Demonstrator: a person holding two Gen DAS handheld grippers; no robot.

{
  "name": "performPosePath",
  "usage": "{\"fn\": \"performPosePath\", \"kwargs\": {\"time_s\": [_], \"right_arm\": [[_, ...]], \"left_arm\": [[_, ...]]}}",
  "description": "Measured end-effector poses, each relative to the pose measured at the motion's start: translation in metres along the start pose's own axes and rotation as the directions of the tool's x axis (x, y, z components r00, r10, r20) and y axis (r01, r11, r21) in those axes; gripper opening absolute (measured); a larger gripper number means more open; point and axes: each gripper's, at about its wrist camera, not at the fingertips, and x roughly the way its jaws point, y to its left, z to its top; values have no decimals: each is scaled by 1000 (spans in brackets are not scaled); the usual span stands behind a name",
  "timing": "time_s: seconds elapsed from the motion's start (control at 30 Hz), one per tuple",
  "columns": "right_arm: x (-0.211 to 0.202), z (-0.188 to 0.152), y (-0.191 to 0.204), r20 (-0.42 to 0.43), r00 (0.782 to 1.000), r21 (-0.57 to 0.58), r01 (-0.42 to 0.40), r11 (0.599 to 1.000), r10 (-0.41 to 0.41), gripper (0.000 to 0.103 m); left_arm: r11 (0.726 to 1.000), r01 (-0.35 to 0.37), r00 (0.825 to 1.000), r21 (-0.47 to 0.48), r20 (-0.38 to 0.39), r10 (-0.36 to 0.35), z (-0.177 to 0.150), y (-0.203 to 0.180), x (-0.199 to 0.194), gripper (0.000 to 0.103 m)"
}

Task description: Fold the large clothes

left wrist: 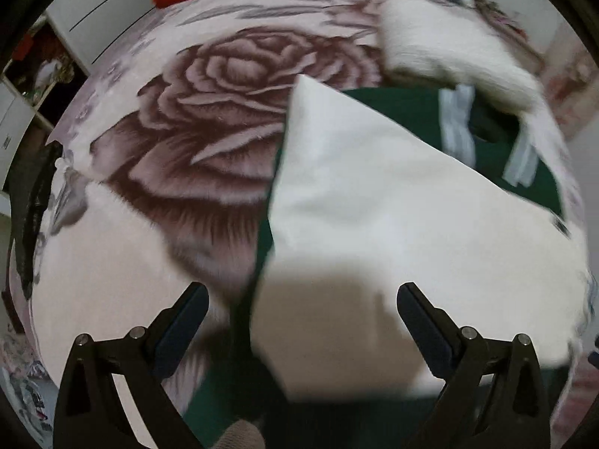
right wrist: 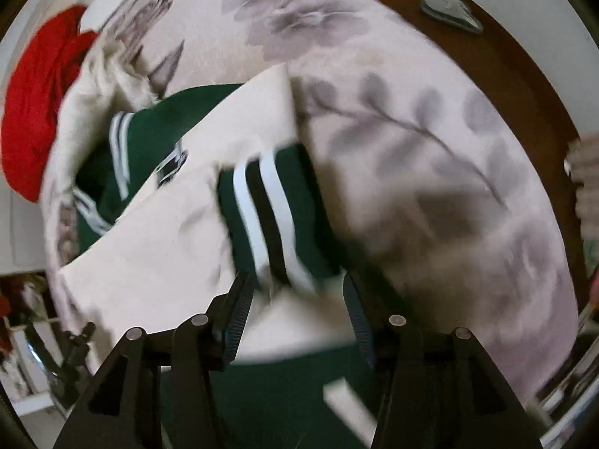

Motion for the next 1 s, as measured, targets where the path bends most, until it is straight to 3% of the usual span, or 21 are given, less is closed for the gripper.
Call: {"fn": "performPosePath", "kwargs": {"time_s": [0.17,0.27,0.33,0.4,0.5,0.53,0.57,0.6,0.67,0.73,0.83,1.0], "right_arm": [[-39,-57,-29,-56,998,51,-39,998,42,55],[-34,-75,-36,-130,991,-16,-45,999,42,55],[-22,-79,-45,-197,980,-53,3,999,-14,55],[-4,-75,-51,-256,967,-74,-18,997,-2,55],[14,-64,-59,-323,946,-134,-62,989,15,55],[15,-63,-61,-333,943,-157,-67,985,12,55],[16,-60,-63,-343,939,-183,-77,980,10,55],[15,-58,-67,-353,936,-216,-85,973,3,55],[14,-55,-75,-367,930,-235,-87,968,-5,55],[14,-51,-88,-387,922,-234,-94,968,-4,55],[14,-49,-101,-393,919,-258,-88,962,-21,55],[23,-40,-116,-406,914,-255,-82,963,-29,55]], "left_arm": [[997,70,995,24,-73,-68,-79,-24,-43,103],[986,168,966,-24,-196,-169,-145,-49,-42,102],[975,204,945,-93,-242,-221,-184,-65,-37,101],[961,226,923,-161,-281,-264,-222,-84,-25,95],[963,181,917,-199,-320,-239,-264,-111,2,57],[964,154,930,-218,-297,-216,-271,-113,4,41],[957,137,946,-256,-253,-203,-272,-111,0,17],[943,155,946,-296,-230,-227,-270,-107,-5,8],[926,165,953,-339,-186,-238,-264,-97,-23,7],[933,150,974,-328,-114,-197,-257,-83,-51,7],[939,108,986,-327,-84,-143,-254,-58,-56,7],[920,98,971,-379,-166,-171,-264,-46,-16,16]]}}
